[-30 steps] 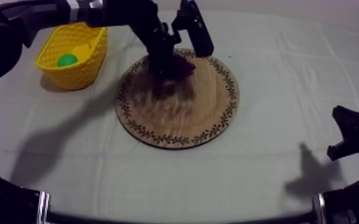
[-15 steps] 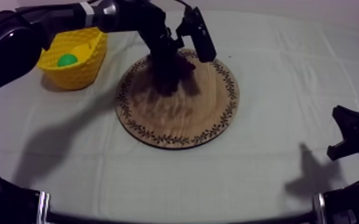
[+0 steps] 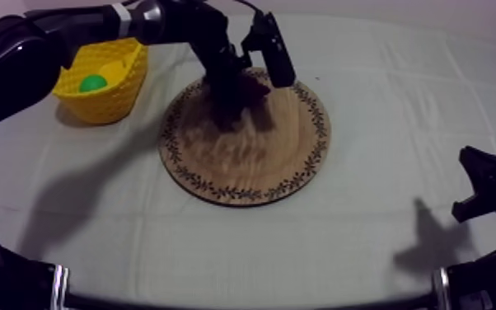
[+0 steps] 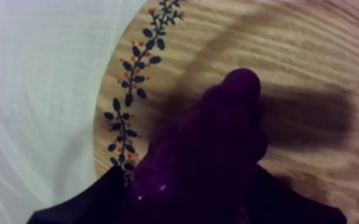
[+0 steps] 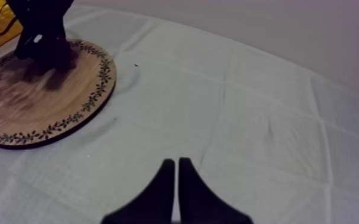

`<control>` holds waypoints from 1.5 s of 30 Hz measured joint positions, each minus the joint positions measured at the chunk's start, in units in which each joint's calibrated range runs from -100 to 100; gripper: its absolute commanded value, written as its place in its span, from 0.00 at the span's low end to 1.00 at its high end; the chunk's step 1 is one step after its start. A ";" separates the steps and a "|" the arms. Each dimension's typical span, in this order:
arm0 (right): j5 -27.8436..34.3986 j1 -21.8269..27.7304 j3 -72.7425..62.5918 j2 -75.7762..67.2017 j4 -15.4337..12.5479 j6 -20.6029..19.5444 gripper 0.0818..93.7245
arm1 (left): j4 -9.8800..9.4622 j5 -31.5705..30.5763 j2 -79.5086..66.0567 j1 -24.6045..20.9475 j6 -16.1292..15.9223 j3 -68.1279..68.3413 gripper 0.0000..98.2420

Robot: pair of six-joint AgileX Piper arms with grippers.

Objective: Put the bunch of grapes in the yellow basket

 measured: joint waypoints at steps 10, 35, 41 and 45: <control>0.00 0.00 0.00 0.00 0.00 0.03 0.00 | 1.32 -0.17 -1.78 -0.52 -0.87 1.56 0.48; 0.00 0.00 0.00 0.00 0.00 0.03 0.00 | 6.18 5.83 -36.17 -8.66 1.03 30.52 0.46; 0.00 0.00 0.00 0.00 0.00 0.03 0.00 | 6.12 6.14 -42.86 -12.56 5.68 32.07 0.46; 0.00 0.00 0.00 0.00 0.00 0.03 0.00 | 5.70 6.20 -43.12 -15.13 9.26 27.81 0.45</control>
